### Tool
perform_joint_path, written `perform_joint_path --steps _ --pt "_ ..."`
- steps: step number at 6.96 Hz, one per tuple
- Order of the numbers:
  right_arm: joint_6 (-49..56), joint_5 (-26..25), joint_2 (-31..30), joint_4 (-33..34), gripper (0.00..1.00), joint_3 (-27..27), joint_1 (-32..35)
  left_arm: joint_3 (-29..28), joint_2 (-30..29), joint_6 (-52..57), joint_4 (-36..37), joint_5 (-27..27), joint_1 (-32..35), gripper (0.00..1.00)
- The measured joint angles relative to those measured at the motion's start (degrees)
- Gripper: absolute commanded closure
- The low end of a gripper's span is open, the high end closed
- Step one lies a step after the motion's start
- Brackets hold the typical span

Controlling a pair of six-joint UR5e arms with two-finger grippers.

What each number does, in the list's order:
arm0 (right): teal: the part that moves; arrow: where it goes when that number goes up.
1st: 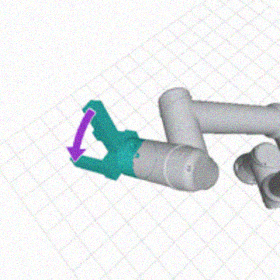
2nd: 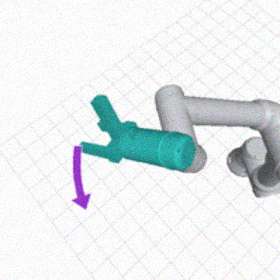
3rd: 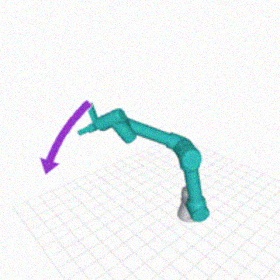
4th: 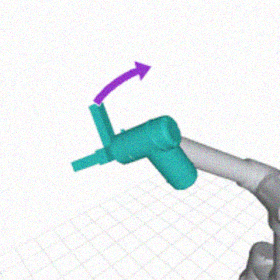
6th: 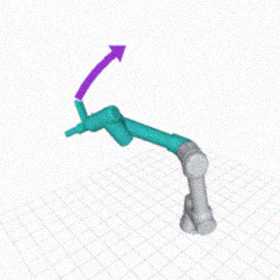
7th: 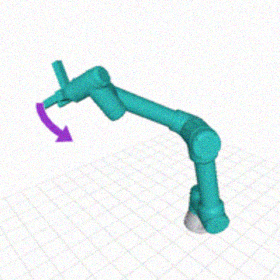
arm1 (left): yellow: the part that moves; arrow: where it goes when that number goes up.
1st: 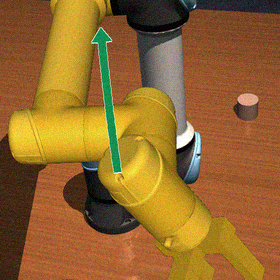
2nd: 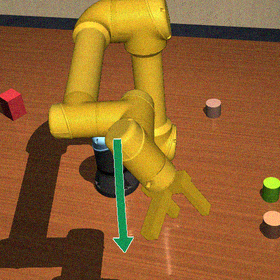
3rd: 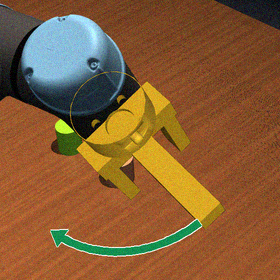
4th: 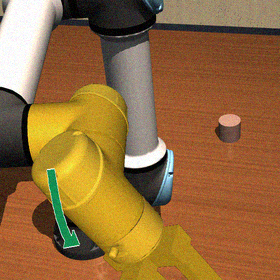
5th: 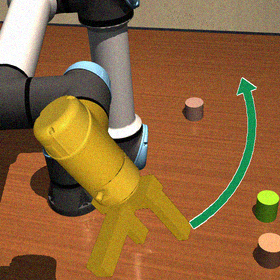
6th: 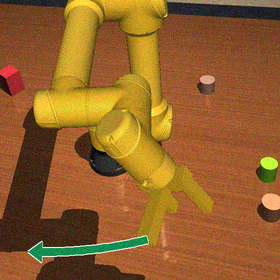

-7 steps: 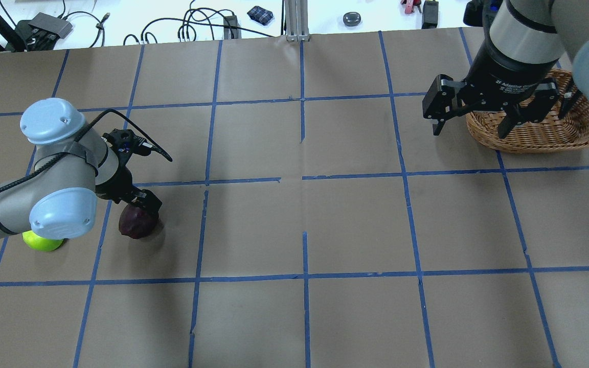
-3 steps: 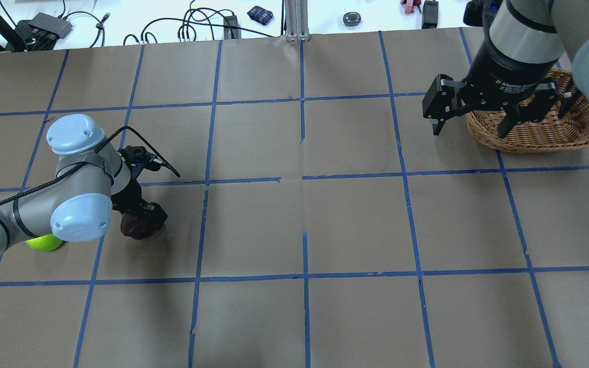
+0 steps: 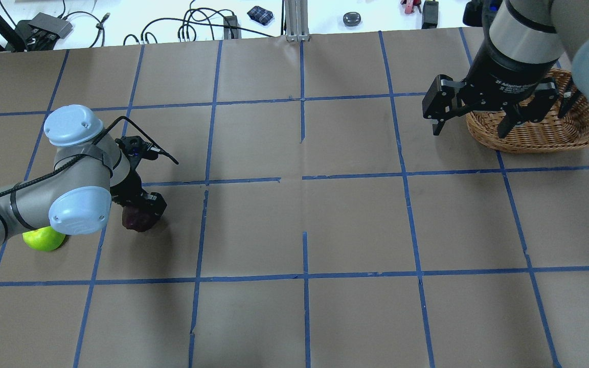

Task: Put all apples into basket
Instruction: 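Carry the dark red apple with the left gripper to the table center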

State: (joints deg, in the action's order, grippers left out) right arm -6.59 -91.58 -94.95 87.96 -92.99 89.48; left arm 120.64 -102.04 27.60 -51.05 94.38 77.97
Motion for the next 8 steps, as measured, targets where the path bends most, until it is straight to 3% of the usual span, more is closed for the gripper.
perform_joint_path --steps 3,6,7,8 --pt "0.19 0.0 0.03 -0.21 0.0 0.0 -0.96 -9.59 -1.38 -20.56 -7.18 -4.94 9.73 0.71" --pt "0.16 -0.39 0.31 -0.06 0.0 -0.31 -1.08 -17.4 -8.88 -45.57 -3.04 -8.45 25.61 0.71" --pt "-0.03 -0.47 1.07 0.55 0.0 -0.72 -1.12 -19.98 -12.21 -49.82 -0.75 -9.36 28.95 0.61" --pt "-0.33 -1.08 2.42 2.02 0.0 -1.02 -1.19 -22.07 -15.03 -51.86 0.68 -9.68 31.08 0.27"
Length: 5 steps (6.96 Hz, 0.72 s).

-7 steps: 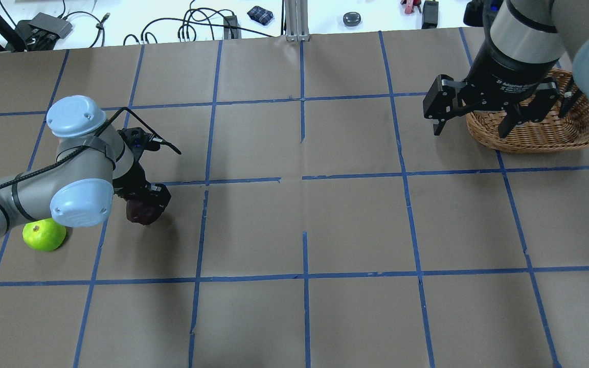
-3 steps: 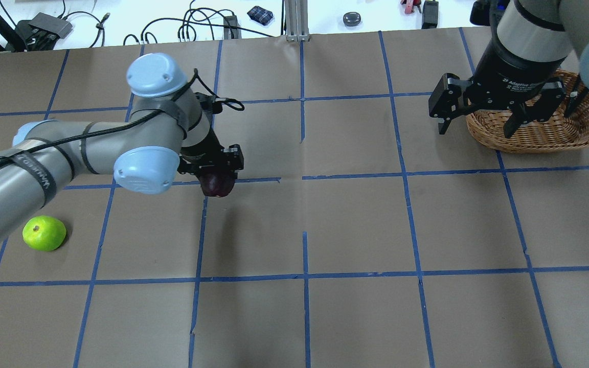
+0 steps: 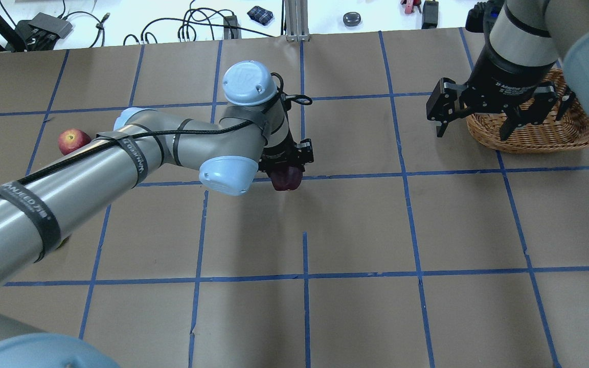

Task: Put all apples into basket
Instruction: 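Carry the dark red apple with the left gripper to the table center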

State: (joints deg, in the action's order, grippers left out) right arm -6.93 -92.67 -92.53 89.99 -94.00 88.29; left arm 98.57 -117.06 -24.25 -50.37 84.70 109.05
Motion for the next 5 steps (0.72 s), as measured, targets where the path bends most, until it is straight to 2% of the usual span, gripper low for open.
perform_joint_path --steps 1,3,5 --pt "0.14 -0.66 1.24 1.32 0.0 -0.15 -0.08 -1.24 -2.05 -0.56 1.12 0.06 1.08 0.0" --pt "0.62 -0.88 3.25 3.1 0.0 0.03 -0.13 -1.97 -2.84 -0.11 1.63 0.28 1.46 0.0" --pt "0.6 -0.94 4.68 8.04 0.0 -0.21 -0.11 -2.69 0.36 0.17 -1.45 -0.84 -0.36 0.0"
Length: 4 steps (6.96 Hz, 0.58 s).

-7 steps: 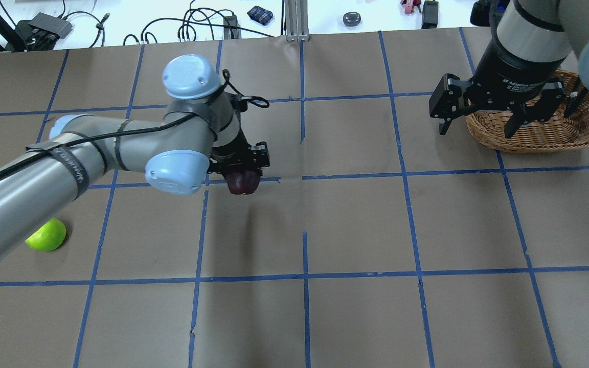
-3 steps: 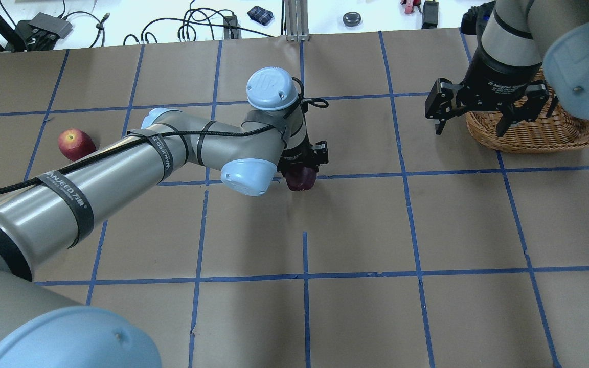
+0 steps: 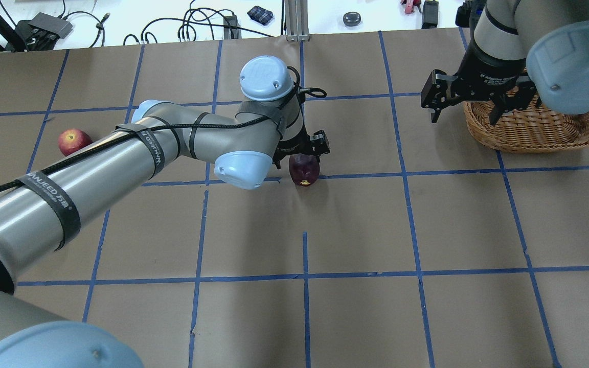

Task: Put all apples into basket
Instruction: 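Release the dark red apple with the left gripper while the right gripper approaches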

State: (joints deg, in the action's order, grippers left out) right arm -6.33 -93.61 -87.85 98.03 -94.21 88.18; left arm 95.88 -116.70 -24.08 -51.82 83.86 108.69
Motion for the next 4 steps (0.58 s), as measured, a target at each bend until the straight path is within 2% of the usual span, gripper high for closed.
perform_joint_path --steps 1,3,4 --pt "-0.03 0.15 1.08 1.11 0.0 -0.23 0.0 -0.77 2.51 1.7 -4.26 -1.77 -2.62 0.0" --pt "-0.02 1.51 5.39 3.02 0.0 0.57 0.45 -1.86 8.33 14.43 -15.81 -2.19 -12.01 0.0" --pt "-0.21 5.61 7.85 4.6 0.0 0.83 1.47 -1.95 10.68 20.69 -19.62 -0.15 -16.95 0.0"
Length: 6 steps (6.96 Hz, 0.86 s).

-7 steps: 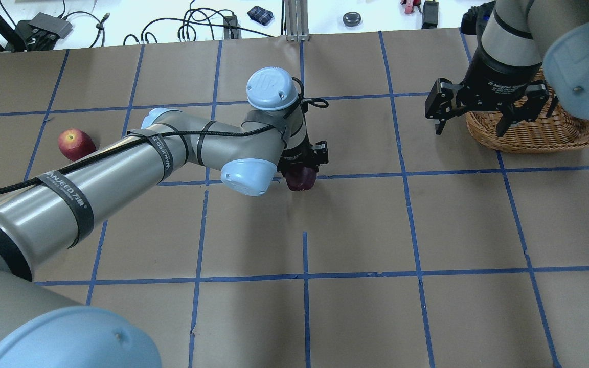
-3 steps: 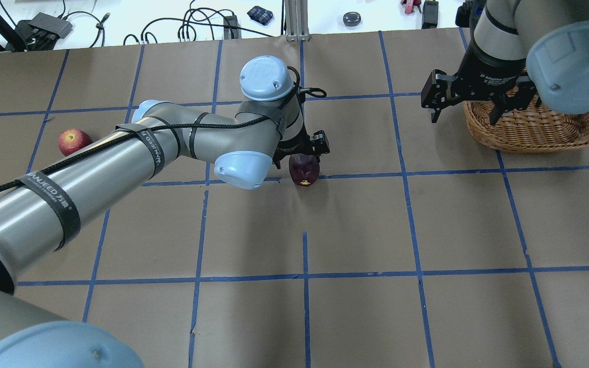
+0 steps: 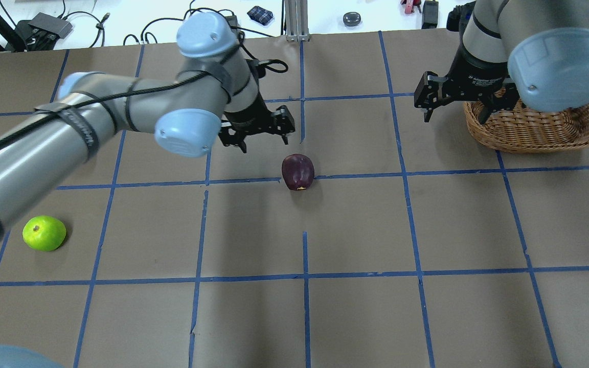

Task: Put all apples into basket
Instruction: 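Release the dark red apple with the left gripper while the right gripper approaches, then grasp the dark red apple with right gripper while left grasps green apple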

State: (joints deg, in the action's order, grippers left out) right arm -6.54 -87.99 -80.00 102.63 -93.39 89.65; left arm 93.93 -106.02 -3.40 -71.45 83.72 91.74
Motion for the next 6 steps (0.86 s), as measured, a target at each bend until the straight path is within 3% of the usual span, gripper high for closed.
perform_joint_path --steps 2,4,6 --pt "-1.63 7.49 5.39 5.83 0.0 0.08 5.7 0.74 2.6 13.27 -4.92 7.0 -8.24 0.0" --pt "-4.9 8.83 12.27 12.77 0.0 0.09 12.77 1.91 2.95 29.74 -6.55 16.7 -18.94 0.0" --pt "-5.62 9.09 17.34 15.75 0.0 -0.08 15.75 5.53 2.03 44.78 -4.61 18.81 -28.15 0.0"
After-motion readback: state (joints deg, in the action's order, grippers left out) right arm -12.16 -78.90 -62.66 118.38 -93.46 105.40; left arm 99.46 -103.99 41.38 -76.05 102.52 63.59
